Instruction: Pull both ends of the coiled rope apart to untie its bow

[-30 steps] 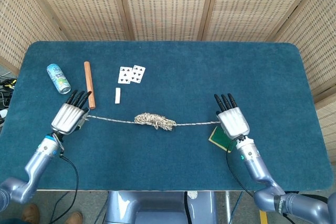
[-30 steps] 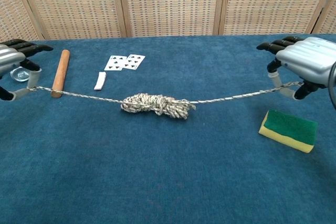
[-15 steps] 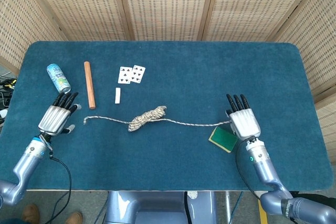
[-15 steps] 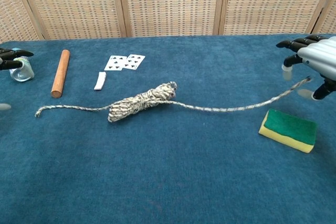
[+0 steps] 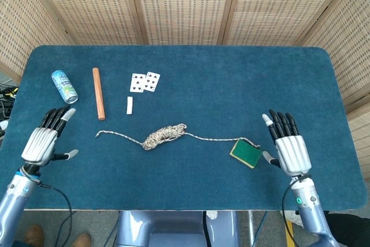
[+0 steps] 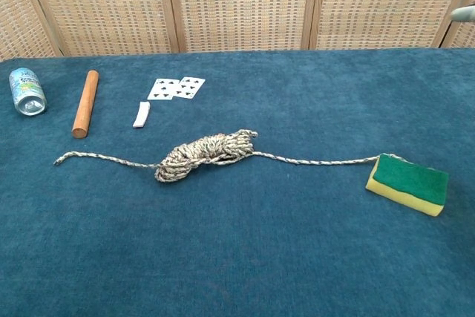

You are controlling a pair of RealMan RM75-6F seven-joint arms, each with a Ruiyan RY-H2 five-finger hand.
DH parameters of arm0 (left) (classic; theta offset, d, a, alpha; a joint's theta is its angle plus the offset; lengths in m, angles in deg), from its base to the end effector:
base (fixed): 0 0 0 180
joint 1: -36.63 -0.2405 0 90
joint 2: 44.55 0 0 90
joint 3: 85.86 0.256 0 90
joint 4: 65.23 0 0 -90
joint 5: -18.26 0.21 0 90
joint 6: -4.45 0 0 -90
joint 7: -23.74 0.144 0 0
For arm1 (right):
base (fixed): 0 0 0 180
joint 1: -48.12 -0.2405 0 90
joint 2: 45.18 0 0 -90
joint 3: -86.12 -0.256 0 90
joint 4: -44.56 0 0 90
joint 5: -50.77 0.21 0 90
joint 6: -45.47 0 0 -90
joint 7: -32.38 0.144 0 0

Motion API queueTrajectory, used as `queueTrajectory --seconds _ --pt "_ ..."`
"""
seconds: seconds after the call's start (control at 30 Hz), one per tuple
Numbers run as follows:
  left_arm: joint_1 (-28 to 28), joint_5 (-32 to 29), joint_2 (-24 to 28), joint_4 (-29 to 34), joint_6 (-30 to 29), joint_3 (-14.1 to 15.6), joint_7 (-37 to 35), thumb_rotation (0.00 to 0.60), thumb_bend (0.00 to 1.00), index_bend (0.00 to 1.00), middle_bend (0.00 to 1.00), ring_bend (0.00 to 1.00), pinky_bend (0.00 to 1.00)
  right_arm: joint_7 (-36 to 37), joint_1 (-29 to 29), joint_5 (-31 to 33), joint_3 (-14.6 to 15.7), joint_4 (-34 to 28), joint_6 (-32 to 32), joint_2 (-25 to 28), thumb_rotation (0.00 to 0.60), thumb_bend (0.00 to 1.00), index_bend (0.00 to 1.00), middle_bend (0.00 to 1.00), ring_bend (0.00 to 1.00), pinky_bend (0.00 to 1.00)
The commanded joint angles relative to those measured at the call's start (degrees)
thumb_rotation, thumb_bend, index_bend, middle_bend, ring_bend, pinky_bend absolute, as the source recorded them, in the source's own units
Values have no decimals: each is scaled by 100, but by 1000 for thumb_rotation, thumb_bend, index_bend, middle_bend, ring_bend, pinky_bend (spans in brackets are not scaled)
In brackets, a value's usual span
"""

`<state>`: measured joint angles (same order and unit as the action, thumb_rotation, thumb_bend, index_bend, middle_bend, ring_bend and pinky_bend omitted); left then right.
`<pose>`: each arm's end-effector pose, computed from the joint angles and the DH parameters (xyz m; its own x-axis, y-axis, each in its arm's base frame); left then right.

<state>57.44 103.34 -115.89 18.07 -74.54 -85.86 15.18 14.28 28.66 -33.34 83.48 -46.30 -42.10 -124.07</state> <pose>-0.2820 0.2578 0.1130 0.3120 0.0691 0.9476 0.9288 -0.2320 -0.2889 -0.2346 -0.2451 0.0865 0.4520 0.1301 0.8825 -0.8598 -0.1999 0.4698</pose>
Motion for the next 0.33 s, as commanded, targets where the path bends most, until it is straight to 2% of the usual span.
queueTrajectory --seconds 0.03,0.17,0.33 --pt "-604 -72 541 993 -536 209 632 600 0 0 0 0 0 138 415 -401 272 -56 -471 103 600 0 0 0 0 0" --pt "-862 -30 583 1435 -734 312 905 600 0 0 0 0 0 159 639 -704 406 95 -728 24 600 0 0 0 0 0" --pt "-1093 187 521 1501 -1002 376 1213 600 0 0 0 0 0 83 802 -873 429 279 -849 -53 600 0 0 0 0 0"
